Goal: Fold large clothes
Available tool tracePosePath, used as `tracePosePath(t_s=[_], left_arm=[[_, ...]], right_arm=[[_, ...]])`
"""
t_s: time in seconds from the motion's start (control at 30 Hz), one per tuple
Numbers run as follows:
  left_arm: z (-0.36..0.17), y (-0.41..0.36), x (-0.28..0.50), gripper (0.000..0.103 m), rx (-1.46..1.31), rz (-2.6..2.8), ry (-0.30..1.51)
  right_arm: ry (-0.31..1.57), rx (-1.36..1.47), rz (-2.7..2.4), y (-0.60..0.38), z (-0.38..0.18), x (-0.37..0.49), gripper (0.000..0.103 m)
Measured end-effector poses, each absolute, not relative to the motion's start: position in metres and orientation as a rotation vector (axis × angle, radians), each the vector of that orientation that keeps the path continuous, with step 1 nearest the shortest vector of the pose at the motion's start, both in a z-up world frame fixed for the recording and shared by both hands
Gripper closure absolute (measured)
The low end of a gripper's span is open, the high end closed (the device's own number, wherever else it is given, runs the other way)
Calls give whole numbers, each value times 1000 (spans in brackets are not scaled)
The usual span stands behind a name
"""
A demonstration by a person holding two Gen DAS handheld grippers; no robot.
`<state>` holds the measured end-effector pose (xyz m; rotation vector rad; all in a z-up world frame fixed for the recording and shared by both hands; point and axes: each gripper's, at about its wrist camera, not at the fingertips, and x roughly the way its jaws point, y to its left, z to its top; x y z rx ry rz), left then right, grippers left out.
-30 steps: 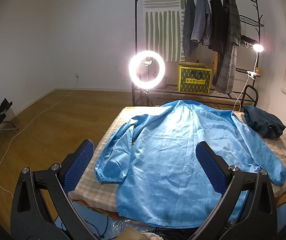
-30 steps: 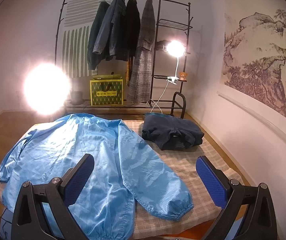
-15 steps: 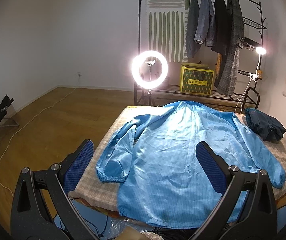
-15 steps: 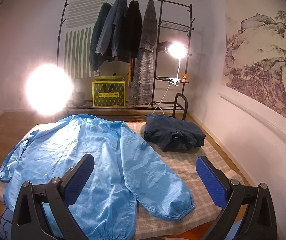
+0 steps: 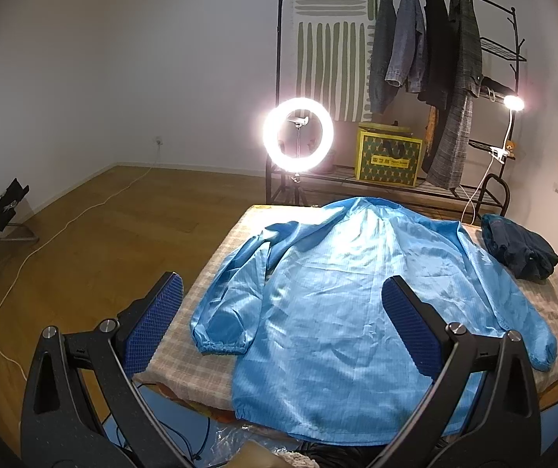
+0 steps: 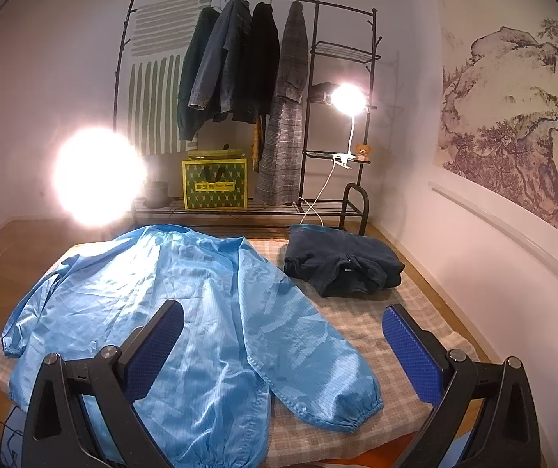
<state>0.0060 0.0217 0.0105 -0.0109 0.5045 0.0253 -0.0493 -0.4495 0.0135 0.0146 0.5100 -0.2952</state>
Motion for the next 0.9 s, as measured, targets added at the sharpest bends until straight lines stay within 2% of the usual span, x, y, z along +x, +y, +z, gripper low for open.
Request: tracePosePath(t_s=[0.9], left_arm=[[-8,50,31,0,-28,83,552]], right_arm=[[493,38,-254,-448,18,-33,0]])
